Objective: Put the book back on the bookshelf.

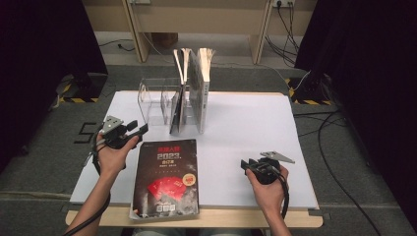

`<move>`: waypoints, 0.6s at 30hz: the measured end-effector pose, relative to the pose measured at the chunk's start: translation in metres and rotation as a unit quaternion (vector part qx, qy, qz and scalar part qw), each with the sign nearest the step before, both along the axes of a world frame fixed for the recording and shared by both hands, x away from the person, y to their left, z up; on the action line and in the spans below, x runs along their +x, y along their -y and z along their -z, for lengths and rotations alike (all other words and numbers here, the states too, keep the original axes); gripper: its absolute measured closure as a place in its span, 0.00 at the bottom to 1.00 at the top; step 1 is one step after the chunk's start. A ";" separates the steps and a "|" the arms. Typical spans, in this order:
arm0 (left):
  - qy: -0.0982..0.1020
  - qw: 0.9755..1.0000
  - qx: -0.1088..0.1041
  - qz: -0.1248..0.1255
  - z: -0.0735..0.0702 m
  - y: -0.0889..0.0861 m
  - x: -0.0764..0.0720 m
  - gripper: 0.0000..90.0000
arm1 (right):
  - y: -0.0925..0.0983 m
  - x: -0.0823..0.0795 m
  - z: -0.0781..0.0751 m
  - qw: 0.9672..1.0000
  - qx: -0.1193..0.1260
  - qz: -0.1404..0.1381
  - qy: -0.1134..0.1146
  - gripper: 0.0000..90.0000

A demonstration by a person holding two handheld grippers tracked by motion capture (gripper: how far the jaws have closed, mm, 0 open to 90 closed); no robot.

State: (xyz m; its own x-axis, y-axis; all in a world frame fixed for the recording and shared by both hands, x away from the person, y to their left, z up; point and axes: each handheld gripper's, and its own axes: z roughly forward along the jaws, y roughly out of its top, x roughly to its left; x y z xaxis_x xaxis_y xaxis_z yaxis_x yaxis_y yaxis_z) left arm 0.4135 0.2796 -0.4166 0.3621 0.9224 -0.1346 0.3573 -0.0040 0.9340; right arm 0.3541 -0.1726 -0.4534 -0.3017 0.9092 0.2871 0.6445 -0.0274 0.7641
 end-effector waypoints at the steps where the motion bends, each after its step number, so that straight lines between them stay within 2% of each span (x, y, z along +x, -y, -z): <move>1: -0.003 1.000 0.001 0.000 0.002 -0.001 -0.001 0.56 | 0.000 0.000 0.000 1.000 0.000 -0.001 0.001 0.70; 11: -0.034 0.999 -0.001 -0.001 0.023 -0.014 -0.018 0.54 | -0.004 0.001 -0.001 1.000 -0.003 -0.005 -0.002 0.70; 13: -0.043 0.999 0.004 0.000 0.029 -0.017 -0.022 0.54 | -0.006 0.002 -0.001 1.000 -0.005 -0.009 -0.002 0.70; 18: -0.052 0.999 0.006 -0.003 0.035 -0.022 -0.028 0.53 | -0.010 0.003 -0.002 1.000 -0.005 -0.012 -0.003 0.70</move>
